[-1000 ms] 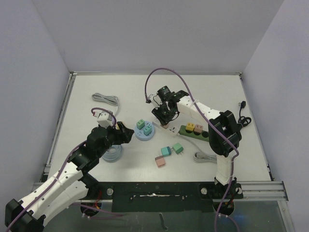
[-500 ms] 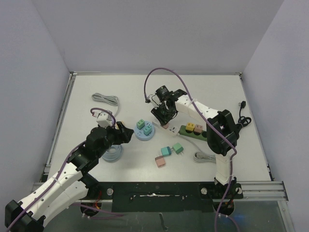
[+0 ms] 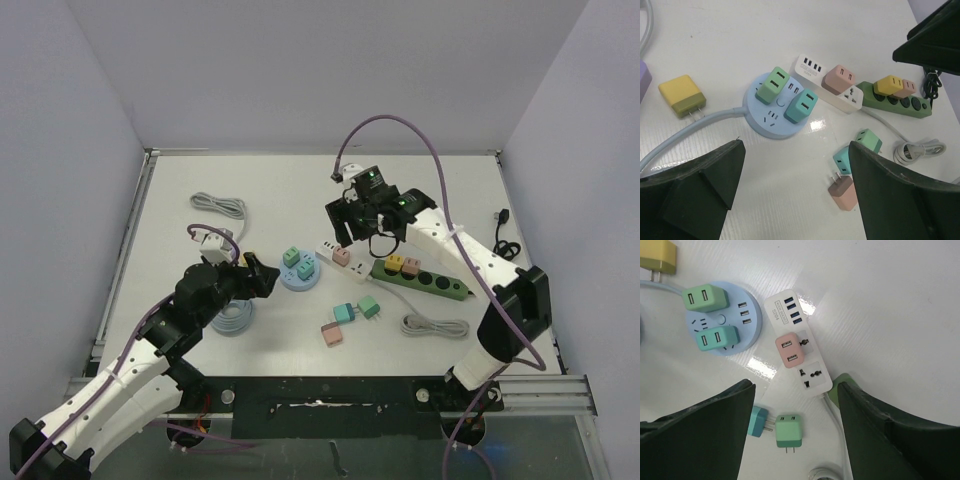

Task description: Insert the plug

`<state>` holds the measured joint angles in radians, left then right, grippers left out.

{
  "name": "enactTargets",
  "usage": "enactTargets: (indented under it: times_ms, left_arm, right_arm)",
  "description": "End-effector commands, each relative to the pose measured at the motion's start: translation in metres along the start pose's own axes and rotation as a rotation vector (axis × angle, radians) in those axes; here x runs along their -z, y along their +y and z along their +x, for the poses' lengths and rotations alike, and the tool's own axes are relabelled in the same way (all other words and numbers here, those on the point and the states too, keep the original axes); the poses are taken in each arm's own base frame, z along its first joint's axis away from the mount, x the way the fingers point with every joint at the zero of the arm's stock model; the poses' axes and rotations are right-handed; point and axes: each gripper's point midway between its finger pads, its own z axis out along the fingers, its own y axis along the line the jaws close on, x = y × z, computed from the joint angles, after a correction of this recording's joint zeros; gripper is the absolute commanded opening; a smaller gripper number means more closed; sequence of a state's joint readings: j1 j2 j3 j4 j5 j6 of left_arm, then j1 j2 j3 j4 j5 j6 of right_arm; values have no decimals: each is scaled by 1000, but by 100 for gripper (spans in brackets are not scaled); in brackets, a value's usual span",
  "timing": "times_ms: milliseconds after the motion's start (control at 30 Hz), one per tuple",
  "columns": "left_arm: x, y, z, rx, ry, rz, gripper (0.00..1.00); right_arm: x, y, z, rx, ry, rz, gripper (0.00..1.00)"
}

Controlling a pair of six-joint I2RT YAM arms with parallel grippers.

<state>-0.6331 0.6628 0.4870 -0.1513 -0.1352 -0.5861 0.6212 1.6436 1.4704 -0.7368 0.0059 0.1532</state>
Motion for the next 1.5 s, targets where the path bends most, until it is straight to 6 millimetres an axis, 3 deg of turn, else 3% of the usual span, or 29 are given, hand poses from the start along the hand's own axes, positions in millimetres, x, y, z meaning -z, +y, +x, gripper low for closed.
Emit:
enactTargets:
  times_ms: [0,167,333,500,667,767,900,1233,1467]
  left_arm:
    - [4,-20,-20,-3,-63,89,84]
    - [1,-24,-19,4,-53,111,81]
    - [-4,-31,-17,6,-32,139,79]
    - [-8,-33,-15,21,-20,141,78]
    - [-8,-33,-14,40,-20,143,78]
    - [-7,-32,-13,46,-21,143,77]
    - [-7,-31,-12,47,-23,139,77]
    - [-10,-31,-11,48,-18,140,78]
    - [-9,-34,-10,44,-19,165,77]
  right_arm:
    - [13,-3,20,-157,-48,34,68]
    - [14,12,68,-193,-44,-19,68]
    - [2,24,114,-221,63,-24,68]
    - [-11,30,144,-169,163,16,65]
    - [-20,20,157,-144,224,85,52]
    - [-20,10,161,-144,247,152,51]
    - [-20,8,164,-148,252,167,54]
    - [-39,25,179,-151,296,70,61]
    - [-48,14,181,-206,284,125,47]
